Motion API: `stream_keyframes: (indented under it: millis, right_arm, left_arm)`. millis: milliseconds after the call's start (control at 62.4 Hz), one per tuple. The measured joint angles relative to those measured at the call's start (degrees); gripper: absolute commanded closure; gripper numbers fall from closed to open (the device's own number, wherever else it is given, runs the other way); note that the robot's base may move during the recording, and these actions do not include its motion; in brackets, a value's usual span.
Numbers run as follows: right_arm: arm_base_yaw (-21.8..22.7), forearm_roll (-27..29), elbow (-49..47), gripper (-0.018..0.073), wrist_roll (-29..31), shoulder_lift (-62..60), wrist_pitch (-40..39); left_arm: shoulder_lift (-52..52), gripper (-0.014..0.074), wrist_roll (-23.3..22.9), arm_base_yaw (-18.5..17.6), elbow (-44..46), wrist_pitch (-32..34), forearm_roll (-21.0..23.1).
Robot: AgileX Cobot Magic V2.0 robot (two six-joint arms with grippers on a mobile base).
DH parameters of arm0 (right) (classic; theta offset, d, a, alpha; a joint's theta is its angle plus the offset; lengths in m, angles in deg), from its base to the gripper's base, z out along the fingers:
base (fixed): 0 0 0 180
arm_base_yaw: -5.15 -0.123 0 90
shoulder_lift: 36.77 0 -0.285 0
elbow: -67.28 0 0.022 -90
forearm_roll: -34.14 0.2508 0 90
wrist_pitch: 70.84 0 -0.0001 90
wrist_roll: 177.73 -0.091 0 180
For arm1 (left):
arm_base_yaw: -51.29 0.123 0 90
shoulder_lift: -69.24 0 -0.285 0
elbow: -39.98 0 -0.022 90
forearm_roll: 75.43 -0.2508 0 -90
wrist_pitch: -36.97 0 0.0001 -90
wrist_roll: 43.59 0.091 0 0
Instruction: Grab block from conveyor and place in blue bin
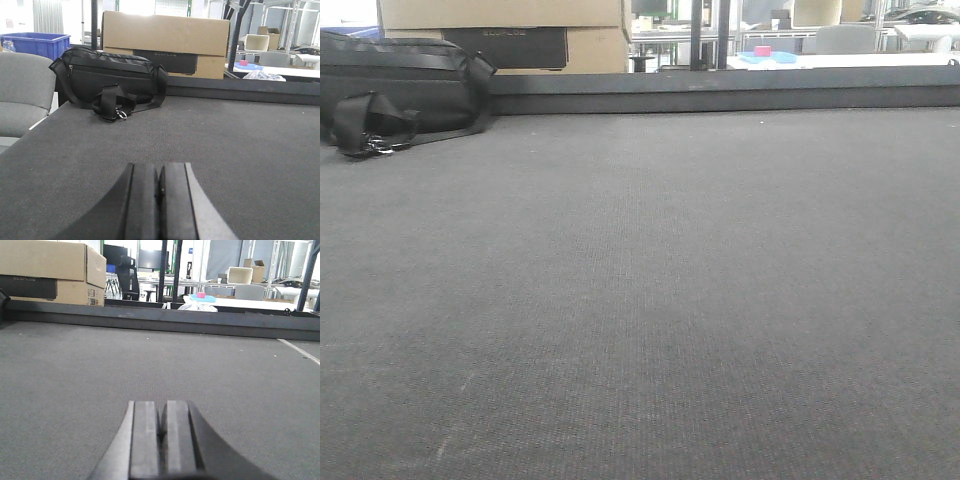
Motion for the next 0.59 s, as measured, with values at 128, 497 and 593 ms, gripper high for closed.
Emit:
stream_keyframes:
  millis: [128,497,593]
  right_arm:
    - [0.0,0.0,0.0,0.0727,0.0,0.0,0.0]
    - [0.0,0.0,0.0,0.0727,0.0,0.0,0.0]
    - [0.0,0.0,0.0,0.0727,0.0,0.0,0.0]
  left_arm:
    - [0.0,0.0708,0.0,0.0,0.0,0.0,0.0]
    - [0.0,0.0708,0.0,0.0,0.0,0.0,-2.4]
    - [0.0,0.0708,0.0,0.0,0.0,0.0,-3.3]
